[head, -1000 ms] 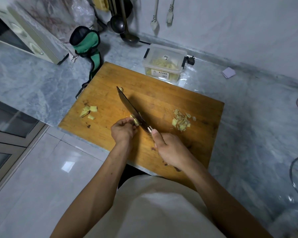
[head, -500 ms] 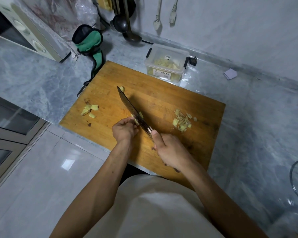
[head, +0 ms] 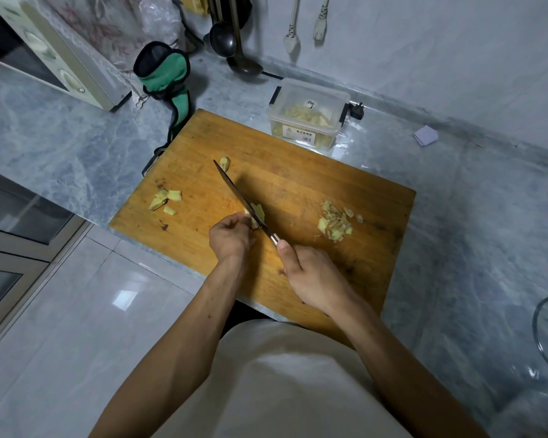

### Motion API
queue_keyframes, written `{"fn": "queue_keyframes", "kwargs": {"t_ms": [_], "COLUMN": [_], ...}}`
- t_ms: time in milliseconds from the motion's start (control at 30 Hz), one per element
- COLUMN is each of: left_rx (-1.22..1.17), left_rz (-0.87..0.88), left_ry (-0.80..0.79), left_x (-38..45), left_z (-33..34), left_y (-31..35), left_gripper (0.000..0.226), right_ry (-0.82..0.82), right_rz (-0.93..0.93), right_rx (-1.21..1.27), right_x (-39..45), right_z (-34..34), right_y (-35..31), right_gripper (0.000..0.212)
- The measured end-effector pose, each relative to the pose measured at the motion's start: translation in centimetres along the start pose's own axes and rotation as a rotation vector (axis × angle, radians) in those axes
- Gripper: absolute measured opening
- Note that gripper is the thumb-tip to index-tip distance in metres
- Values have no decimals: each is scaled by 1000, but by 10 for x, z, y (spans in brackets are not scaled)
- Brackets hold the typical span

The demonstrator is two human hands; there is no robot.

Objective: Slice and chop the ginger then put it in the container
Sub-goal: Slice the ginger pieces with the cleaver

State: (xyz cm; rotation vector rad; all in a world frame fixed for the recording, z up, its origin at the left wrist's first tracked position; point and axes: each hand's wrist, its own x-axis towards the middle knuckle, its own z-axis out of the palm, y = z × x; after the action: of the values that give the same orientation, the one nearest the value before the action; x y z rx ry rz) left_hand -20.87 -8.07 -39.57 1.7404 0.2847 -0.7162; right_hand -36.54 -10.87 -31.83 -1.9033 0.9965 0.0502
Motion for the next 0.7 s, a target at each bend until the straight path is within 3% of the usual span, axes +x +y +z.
{"fn": "queue_keyframes", "kwargs": {"t_ms": [167,700], "left_rx": [14,-5], "left_rz": [23,26], "left_ry": [-8,-25], "left_x": [2,6], "left_z": [-1,-3], "left_y": [-3,-6], "left_gripper": [8,15], "right_ry": [-11,-27], "right_rz": [-24,-29], "right_rx": [-20,-5], "right_x": [-1,-2], "right_z": [0,5], "right_y": [-1,-8], "right_gripper": [67,56]}}
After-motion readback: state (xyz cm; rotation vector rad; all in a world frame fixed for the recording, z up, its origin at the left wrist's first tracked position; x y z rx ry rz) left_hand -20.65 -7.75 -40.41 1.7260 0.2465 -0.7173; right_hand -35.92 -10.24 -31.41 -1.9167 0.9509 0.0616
